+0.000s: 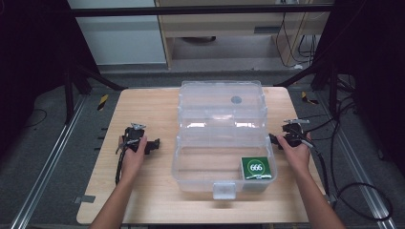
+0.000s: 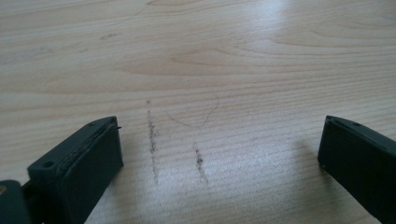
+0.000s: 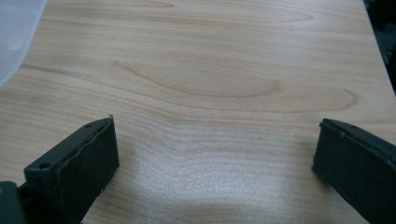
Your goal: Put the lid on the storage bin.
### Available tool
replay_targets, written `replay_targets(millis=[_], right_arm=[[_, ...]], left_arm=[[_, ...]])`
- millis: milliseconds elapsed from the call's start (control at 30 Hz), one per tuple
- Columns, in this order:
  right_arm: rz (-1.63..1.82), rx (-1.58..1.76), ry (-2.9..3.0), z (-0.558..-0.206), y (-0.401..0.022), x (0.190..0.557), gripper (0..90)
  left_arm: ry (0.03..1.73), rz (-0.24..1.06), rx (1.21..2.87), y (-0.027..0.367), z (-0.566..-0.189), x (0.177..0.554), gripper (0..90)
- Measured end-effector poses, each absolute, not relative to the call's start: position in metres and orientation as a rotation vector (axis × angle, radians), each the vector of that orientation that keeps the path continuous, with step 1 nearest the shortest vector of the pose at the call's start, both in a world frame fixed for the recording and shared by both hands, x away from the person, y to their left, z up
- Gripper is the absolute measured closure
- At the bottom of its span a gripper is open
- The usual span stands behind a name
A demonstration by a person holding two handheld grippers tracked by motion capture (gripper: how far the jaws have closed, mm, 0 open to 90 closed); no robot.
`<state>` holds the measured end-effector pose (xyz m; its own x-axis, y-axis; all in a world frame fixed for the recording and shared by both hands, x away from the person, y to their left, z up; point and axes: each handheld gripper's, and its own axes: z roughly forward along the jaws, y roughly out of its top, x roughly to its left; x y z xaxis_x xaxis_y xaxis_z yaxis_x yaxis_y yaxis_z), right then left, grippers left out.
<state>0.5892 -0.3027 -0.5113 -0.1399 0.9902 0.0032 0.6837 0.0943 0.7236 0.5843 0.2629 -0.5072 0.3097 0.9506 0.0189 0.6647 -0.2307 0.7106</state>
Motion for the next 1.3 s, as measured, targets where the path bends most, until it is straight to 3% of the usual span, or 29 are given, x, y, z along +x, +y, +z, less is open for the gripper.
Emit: replay_targets(millis=[233,267,367,433,700,800,1033,1200,1300], right_arm=[[0.814,1.631,1.9,-0.511,-0.304,0.588,0.9],[0.808,1.628,1.919,-0.508,-0.306,0.587,8.2],[0.794,1.567,1.916,-0.501,-0.308,0.581,9.1],[0.772,1.439,1.969,-0.484,-0.311,0.567,14.2],[0.756,1.209,2.094,-0.434,-0.31,0.517,14.4],[0.688,1.111,2.184,-0.408,-0.303,0.504,15.0],[0.683,1.086,2.258,-0.381,-0.301,0.509,13.4],[0.63,0.992,2.321,-0.352,-0.287,0.514,16.4],[0.56,0.863,2.368,-0.324,-0.269,0.517,23.5]], left_arm=[[1.417,0.612,1.986,0.264,-0.507,0.585,0.0],[1.416,0.612,1.986,0.264,-0.507,0.585,0.0],[1.378,0.577,2.012,0.266,-0.506,0.584,0.0],[1.374,0.515,2.021,0.268,-0.5,0.579,4.9],[1.126,0.513,2.102,0.261,-0.44,0.539,3.5],[1.068,0.448,2.113,0.255,-0.418,0.52,3.6],[0.92,0.434,2.249,0.234,-0.394,0.491,3.2],[0.816,0.437,2.297,0.218,-0.374,0.477,3.9],[0.753,0.442,2.318,0.203,-0.359,0.471,4.2]])
